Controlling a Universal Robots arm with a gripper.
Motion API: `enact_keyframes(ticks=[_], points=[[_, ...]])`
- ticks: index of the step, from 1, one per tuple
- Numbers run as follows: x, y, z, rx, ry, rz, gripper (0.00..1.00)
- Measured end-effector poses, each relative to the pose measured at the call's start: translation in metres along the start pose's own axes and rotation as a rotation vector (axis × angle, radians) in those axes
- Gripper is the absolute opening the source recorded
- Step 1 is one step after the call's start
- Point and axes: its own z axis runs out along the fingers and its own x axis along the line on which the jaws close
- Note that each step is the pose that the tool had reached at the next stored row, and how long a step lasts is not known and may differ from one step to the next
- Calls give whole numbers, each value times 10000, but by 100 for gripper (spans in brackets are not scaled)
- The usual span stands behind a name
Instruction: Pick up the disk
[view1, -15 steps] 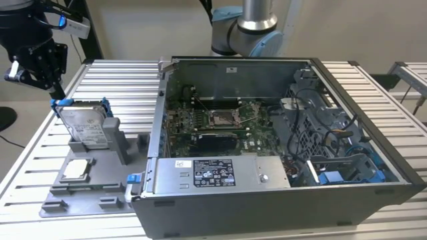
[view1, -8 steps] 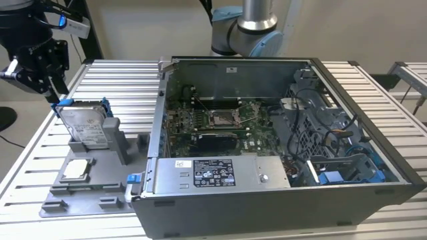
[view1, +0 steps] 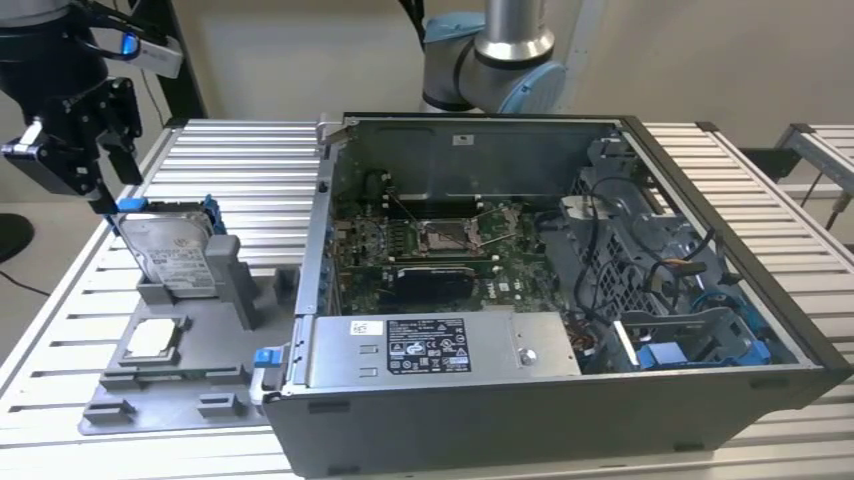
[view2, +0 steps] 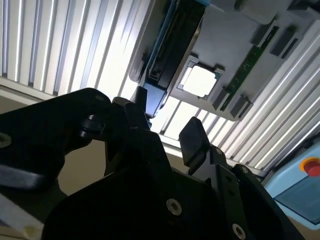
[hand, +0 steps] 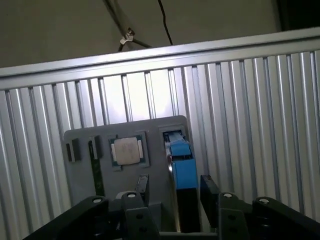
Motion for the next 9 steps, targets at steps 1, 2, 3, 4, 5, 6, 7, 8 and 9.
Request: enact_keyframes(ticks=[1,2,3,4,5,6,7,8,9], points=[[0,-2,11,3,2,-91,100],[0,-4,22,8,3,-167,100],[0,-5,34,12,4,-241,100],[-1,-7,46,15,5,-310,100],[-2,-10,62,21,6,-376,100],[-3,-12,77,24,6,-437,100],[-5,-15,92,29,7,-496,100],[-6,-17,109,39,7,-556,100],[-9,-18,125,51,7,-611,100]])
